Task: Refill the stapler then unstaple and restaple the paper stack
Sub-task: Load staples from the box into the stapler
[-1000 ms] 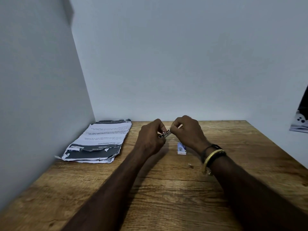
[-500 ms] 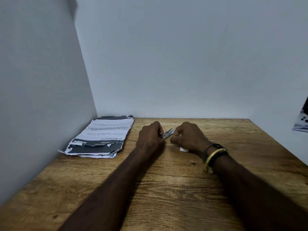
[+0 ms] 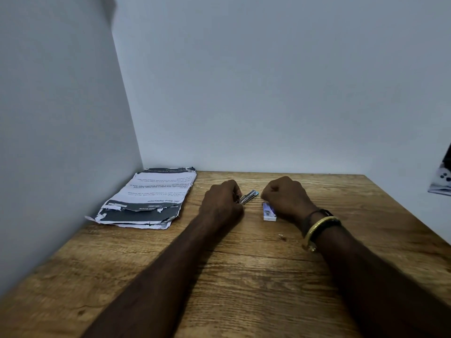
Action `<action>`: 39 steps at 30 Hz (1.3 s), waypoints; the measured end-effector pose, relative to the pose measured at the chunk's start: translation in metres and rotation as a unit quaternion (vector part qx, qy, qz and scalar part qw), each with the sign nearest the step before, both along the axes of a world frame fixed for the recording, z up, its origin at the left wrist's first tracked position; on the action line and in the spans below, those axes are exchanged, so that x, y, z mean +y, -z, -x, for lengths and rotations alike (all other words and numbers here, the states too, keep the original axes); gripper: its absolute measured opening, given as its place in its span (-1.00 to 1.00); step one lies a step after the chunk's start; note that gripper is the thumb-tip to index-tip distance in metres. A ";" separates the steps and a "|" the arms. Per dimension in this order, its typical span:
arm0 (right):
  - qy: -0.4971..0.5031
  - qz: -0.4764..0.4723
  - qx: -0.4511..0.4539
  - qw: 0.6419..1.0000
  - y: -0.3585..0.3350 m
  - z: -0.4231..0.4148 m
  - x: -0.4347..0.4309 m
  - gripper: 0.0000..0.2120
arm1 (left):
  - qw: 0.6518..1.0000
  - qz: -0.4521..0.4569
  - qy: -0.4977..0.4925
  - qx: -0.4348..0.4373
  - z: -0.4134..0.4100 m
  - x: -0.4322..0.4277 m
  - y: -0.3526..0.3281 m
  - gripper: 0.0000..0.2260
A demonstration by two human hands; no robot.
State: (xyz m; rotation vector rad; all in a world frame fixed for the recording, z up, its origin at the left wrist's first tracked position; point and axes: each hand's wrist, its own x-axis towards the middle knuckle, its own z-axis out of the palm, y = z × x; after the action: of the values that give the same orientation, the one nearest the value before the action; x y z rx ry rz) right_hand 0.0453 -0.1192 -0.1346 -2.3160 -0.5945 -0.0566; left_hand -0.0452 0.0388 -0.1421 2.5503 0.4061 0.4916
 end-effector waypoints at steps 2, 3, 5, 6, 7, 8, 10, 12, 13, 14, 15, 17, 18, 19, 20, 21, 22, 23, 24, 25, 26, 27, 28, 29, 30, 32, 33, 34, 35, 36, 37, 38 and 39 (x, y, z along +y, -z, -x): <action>0.014 -0.012 0.004 1.000 0.001 -0.005 -0.003 -0.84 | 1.000 0.002 0.001 0.000 0.000 0.001 0.000 -0.79; 0.023 -0.012 0.005 1.000 0.002 -0.008 -0.004 -0.86 | 1.000 0.002 0.000 -0.001 0.000 0.001 0.001 -0.79; 0.035 -0.005 0.012 0.999 0.003 -0.012 -0.007 -0.91 | 1.000 0.001 0.000 -0.003 0.000 0.001 0.000 -0.79; 0.037 -0.003 0.017 0.999 0.004 -0.013 -0.008 -0.91 | 1.000 0.001 0.000 -0.003 0.000 0.001 0.000 -0.79; 0.036 0.004 0.021 0.999 0.004 -0.013 -0.009 -0.89 | 1.000 0.003 0.000 -0.003 -0.001 0.001 0.000 -0.79; 0.033 0.017 0.022 0.999 0.003 -0.012 -0.008 -0.83 | 1.000 0.003 0.000 -0.004 -0.001 0.001 0.000 -0.78; 0.027 0.053 0.024 0.998 0.001 -0.008 -0.006 -0.73 | 1.000 0.000 0.000 -0.006 -0.002 0.002 0.001 -0.78; 0.026 0.082 0.025 0.996 0.000 -0.005 -0.003 -0.74 | 1.000 -0.003 0.001 -0.009 -0.002 0.003 0.002 -0.78; 0.029 0.084 0.024 0.996 -0.001 -0.003 -0.003 -0.75 | 1.000 -0.003 0.002 -0.009 -0.003 0.003 0.002 -0.77; 0.034 0.077 0.023 0.996 -0.002 -0.002 -0.002 -0.77 | 1.000 -0.004 0.004 -0.009 -0.003 0.004 0.003 -0.75; 0.039 0.062 0.020 0.997 -0.003 -0.002 -0.003 -0.78 | 1.000 -0.006 0.005 -0.012 -0.004 0.005 0.003 -0.71; 0.053 0.013 0.011 0.998 -0.005 -0.001 -0.005 -0.79 | 0.999 -0.013 0.002 -0.036 -0.003 0.006 0.001 -0.64; 0.062 -0.021 0.014 0.998 -0.006 -0.003 -0.006 -0.79 | 0.998 -0.013 -0.003 -0.062 -0.003 0.005 -0.001 -0.64; 0.068 -0.062 0.027 0.995 -0.007 -0.004 -0.008 -0.78 | 0.995 -0.009 -0.008 -0.095 -0.001 0.003 -0.004 -0.65; 0.072 -0.106 0.050 0.990 -0.008 -0.006 -0.009 -0.77 | 0.991 -0.001 -0.012 -0.131 0.000 0.001 -0.007 -0.69; 0.072 -0.152 0.081 0.982 -0.009 -0.008 -0.010 -0.75 | 0.986 0.009 -0.014 -0.168 0.002 -0.003 -0.011 -0.74; 0.069 -0.198 0.117 0.971 -0.009 -0.009 -0.011 -0.75 | 0.979 0.022 -0.013 -0.202 0.003 -0.007 -0.014 -0.79; 0.064 -0.243 0.153 0.956 -0.009 -0.010 -0.011 -0.77 | 0.973 0.038 -0.010 -0.229 0.005 -0.011 -0.017 -0.84; 0.053 -0.286 0.186 0.938 -0.010 -0.009 -0.010 -0.79 | 0.968 0.052 -0.005 -0.246 0.006 -0.015 -0.020 -0.88; 0.040 -0.325 0.214 0.920 -0.010 -0.008 -0.008 -0.79 | 0.965 0.061 -0.001 -0.255 0.007 -0.018 -0.022 -0.90; 0.026 -0.356 0.233 0.905 -0.010 -0.008 -0.006 -0.79 | 0.965 0.065 0.003 -0.256 0.007 -0.021 -0.023 -0.89; 0.013 -0.379 0.244 0.892 -0.011 -0.006 -0.004 -0.80 | 0.965 0.069 0.005 -0.252 0.007 -0.022 -0.024 -0.88; 0.001 -0.396 0.252 0.883 -0.012 -0.005 -0.002 -0.80 | 0.966 0.079 0.006 -0.244 0.007 -0.023 -0.024 -0.86; -0.009 -0.408 0.257 0.876 -0.013 -0.003 0.000 -0.81 | 0.967 0.099 0.009 -0.235 0.006 -0.023 -0.024 -0.84; -0.018 -0.416 0.264 0.870 -0.013 -0.001 0.003 -0.80 | 0.966 0.126 0.013 -0.225 0.006 -0.023 -0.023 -0.83; -0.030 -0.425 0.273 0.863 -0.014 0.004 0.006 -0.79 | 0.958 0.189 0.020 -0.213 0.005 -0.022 -0.022 -0.81; -0.035 -0.427 0.276 0.860 -0.014 0.006 0.008 -0.77 | 0.950 0.227 0.019 -0.215 0.005 -0.021 -0.021 -0.80; -0.041 -0.431 0.280 0.857 -0.014 0.007 0.009 -0.76 | 0.937 0.271 0.016 -0.219 0.005 -0.021 -0.020 -0.79; -0.047 -0.435 0.285 0.853 -0.013 0.009 0.010 -0.74 | 0.922 0.317 0.015 -0.222 0.004 -0.020 -0.019 -0.77; -0.052 -0.438 0.287 0.850 -0.013 0.010 0.011 -0.74 | 0.907 0.358 0.020 -0.221 0.004 -0.019 -0.018 -0.77; -0.056 -0.440 0.287 0.849 -0.012 0.011 0.011 -0.74 | 0.894 0.391 0.027 -0.218 0.004 -0.018 -0.018 -0.77; -0.060 -0.440 0.286 0.849 -0.012 0.012 0.012 -0.74 | 0.881 0.420 0.032 -0.215 0.004 -0.018 -0.019 -0.78; -0.063 -0.439 0.288 0.849 -0.011 0.013 0.012 -0.74 | 0.870 0.445 0.035 -0.212 0.004 -0.018 -0.020 -0.76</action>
State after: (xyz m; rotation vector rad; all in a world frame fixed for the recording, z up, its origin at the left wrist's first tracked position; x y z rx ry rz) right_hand 0.0324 -0.1068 -0.1233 -1.2905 -0.2989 0.3506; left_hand -0.0497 0.0204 -0.1224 1.5070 0.2794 0.6312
